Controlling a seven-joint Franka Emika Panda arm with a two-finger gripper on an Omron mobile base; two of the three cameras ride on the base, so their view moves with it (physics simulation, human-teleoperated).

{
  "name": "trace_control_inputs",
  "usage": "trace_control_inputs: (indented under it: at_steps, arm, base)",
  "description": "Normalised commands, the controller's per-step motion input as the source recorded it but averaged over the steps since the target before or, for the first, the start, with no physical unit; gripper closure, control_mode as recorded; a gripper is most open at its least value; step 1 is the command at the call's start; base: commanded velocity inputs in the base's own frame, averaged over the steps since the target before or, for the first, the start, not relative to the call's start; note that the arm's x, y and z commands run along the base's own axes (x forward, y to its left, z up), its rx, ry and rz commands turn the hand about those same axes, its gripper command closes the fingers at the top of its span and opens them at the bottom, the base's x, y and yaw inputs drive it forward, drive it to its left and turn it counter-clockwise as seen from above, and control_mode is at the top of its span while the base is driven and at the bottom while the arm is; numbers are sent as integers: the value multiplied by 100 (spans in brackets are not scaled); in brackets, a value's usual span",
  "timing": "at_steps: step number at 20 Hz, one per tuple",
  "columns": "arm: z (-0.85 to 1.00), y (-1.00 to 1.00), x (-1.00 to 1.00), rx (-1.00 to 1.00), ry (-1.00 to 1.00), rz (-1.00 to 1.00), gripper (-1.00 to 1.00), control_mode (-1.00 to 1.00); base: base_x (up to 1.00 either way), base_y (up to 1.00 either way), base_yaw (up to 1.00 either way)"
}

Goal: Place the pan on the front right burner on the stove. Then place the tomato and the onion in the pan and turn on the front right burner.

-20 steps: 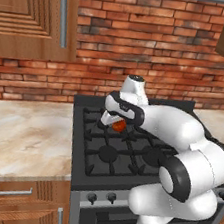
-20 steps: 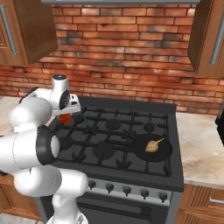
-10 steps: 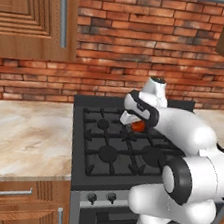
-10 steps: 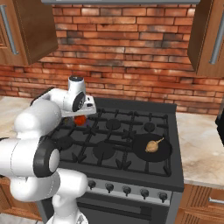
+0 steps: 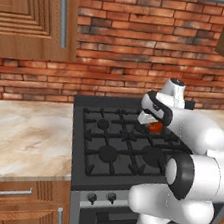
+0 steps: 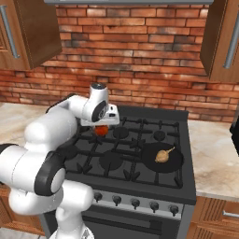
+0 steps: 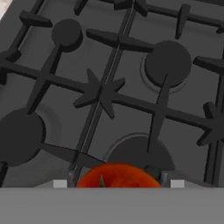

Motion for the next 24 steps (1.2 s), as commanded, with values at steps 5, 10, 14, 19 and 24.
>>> trace_control_inputs:
  at_steps: [5,10,14,19,24]
  arm:
    - [0,-69,2,0,0,-10,100,-100]
    - [0,-66,9,0,1,-11,100,-100]
    - [0,-67,3,0,3,-11,100,-100]
    - [-5,-55,0,0,3,-9,100,-100]
    - [-13,-50,0,0,4,-7,100,-100]
  base:
    - [0,0,0]
    - [0,0,0]
    - [0,0,0]
    - [0,0,0]
    - [0,0,0]
